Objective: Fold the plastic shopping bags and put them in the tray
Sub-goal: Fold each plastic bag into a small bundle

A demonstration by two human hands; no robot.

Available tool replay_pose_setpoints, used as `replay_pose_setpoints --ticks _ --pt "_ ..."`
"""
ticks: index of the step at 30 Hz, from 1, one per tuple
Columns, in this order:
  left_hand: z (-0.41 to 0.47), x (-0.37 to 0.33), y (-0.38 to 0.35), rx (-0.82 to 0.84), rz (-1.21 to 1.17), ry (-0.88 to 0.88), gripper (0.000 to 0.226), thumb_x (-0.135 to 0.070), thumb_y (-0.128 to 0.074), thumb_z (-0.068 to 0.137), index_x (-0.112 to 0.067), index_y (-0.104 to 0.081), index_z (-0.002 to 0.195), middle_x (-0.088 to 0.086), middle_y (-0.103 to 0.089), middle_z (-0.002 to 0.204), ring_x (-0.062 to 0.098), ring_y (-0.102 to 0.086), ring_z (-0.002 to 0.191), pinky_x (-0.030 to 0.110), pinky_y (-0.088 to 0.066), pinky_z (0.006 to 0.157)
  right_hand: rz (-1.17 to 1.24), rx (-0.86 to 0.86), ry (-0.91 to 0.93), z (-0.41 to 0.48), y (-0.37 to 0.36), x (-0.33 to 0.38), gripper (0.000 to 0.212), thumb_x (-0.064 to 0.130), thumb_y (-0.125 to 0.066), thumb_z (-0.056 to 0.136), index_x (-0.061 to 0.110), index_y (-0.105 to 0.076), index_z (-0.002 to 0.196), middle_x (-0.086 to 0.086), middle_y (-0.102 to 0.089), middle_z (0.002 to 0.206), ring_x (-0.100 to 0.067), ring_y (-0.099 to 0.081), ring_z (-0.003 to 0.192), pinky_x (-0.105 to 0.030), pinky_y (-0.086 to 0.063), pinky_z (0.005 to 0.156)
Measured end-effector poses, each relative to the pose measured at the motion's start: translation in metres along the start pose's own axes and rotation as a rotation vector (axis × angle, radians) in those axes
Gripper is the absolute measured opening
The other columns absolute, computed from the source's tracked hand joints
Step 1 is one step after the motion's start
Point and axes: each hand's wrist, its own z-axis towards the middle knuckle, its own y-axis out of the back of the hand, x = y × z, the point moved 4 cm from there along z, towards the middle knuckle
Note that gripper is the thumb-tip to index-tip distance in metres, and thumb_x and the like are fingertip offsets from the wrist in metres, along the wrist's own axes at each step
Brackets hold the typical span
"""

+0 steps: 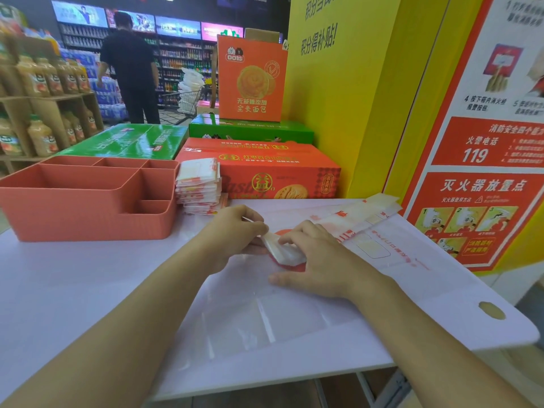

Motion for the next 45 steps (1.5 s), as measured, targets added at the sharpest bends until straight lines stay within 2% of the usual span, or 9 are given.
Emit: replay_pose_setpoints --ticks 5,8,11,15,19,22,32,41,45 --pt "0.001 -0.002 0.000 0.014 -0.218 0.039 0.013 -0.008 -0.059 0.098 0.001 -0.057 0.107 0.015 -0.061 0.099 0.021 -0.074 0.071 0.027 -0.059 0.063 -0.004 -0.164 0.070 0.004 0.005 0.002 0.016 0.043 -0.058 0.098 0.029 -0.065 0.101 0.011 -0.052 0.090 -0.011 -0.050 0.087 -0.032 -0.042 0.075" --pt "0.007 -0.001 0.008 -0.047 -0.095 0.025 0.018 -0.015 -0.054 0.098 -0.009 -0.061 0.114 0.010 -0.061 0.114 0.023 -0.069 0.088 0.032 -0.056 0.071 0.182 -0.264 -0.044 0.003 0.010 -0.006 0.033 0.025 -0.056 0.099 0.012 -0.050 0.069 0.005 -0.047 0.064 -0.009 -0.040 0.061 -0.033 -0.033 0.059" --pt "0.009 0.001 0.008 0.019 0.228 -0.068 0.024 -0.009 -0.054 0.093 -0.020 -0.063 0.113 -0.004 -0.067 0.115 0.017 -0.064 0.099 0.030 -0.052 0.076 0.357 -0.284 -0.135 0.003 0.013 -0.011 0.033 0.034 -0.055 0.093 0.004 -0.061 0.079 -0.010 -0.059 0.070 -0.019 -0.050 0.064 -0.037 -0.041 0.059" --pt "0.007 0.005 0.000 0.116 0.402 -0.142 0.012 -0.020 -0.069 0.090 -0.026 -0.068 0.100 -0.011 -0.073 0.098 0.008 -0.064 0.085 0.025 -0.046 0.073 0.452 -0.257 -0.144 0.005 0.012 -0.011 0.033 0.034 -0.058 0.091 0.003 -0.067 0.089 -0.019 -0.067 0.087 -0.020 -0.056 0.071 -0.037 -0.044 0.063" --pt "0.006 0.006 -0.003 0.055 0.652 -0.240 0.018 -0.029 -0.068 0.093 -0.020 -0.058 0.080 -0.011 -0.058 0.074 0.007 -0.051 0.065 0.025 -0.038 0.060 0.521 -0.253 -0.174 0.004 0.013 -0.009 0.041 0.036 -0.060 0.097 0.006 -0.061 0.070 -0.005 -0.057 0.064 -0.012 -0.049 0.063 -0.036 -0.041 0.060" --pt "0.005 0.005 -0.007 0.063 0.678 -0.258 0.019 -0.032 -0.065 0.095 -0.022 -0.058 0.080 -0.005 -0.059 0.074 0.009 -0.048 0.064 0.025 -0.034 0.058 0.475 -0.265 -0.214 0.006 0.014 -0.012 0.054 0.048 -0.057 0.092 -0.004 -0.058 0.078 -0.021 -0.061 0.072 -0.028 -0.054 0.064 -0.044 -0.047 0.062" --pt "0.006 0.012 -0.017 0.071 0.806 -0.321 0.011 -0.038 -0.063 0.094 -0.028 -0.065 0.098 -0.005 -0.067 0.089 0.011 -0.057 0.077 0.027 -0.043 0.067 0.419 -0.260 -0.325 0.004 0.015 -0.028 0.019 0.039 -0.064 0.080 0.034 -0.061 0.098 0.008 -0.069 0.088 -0.016 -0.071 0.084 -0.043 -0.060 0.077" --pt "0.007 0.013 -0.025 0.067 0.931 -0.515 0.026 -0.031 -0.065 0.092 -0.028 -0.065 0.118 -0.005 -0.053 0.115 0.018 -0.051 0.098 0.033 -0.043 0.089 0.029 -0.181 -0.254 0.003 0.011 -0.021 0.033 0.031 -0.062 0.094 0.031 -0.062 0.127 0.002 -0.052 0.120 -0.021 -0.046 0.117 -0.036 -0.044 0.094" --pt "0.012 0.023 -0.032 0.182 1.140 -0.577 0.052 -0.053 -0.027 0.094 -0.037 -0.064 0.126 -0.021 -0.056 0.138 0.022 -0.054 0.110 0.041 -0.040 0.094 -0.145 -0.056 -0.102 0.004 0.007 -0.005 0.045 0.037 -0.044 0.105 0.034 -0.045 0.150 0.009 -0.041 0.155 -0.023 -0.032 0.140 -0.044 -0.028 0.115"
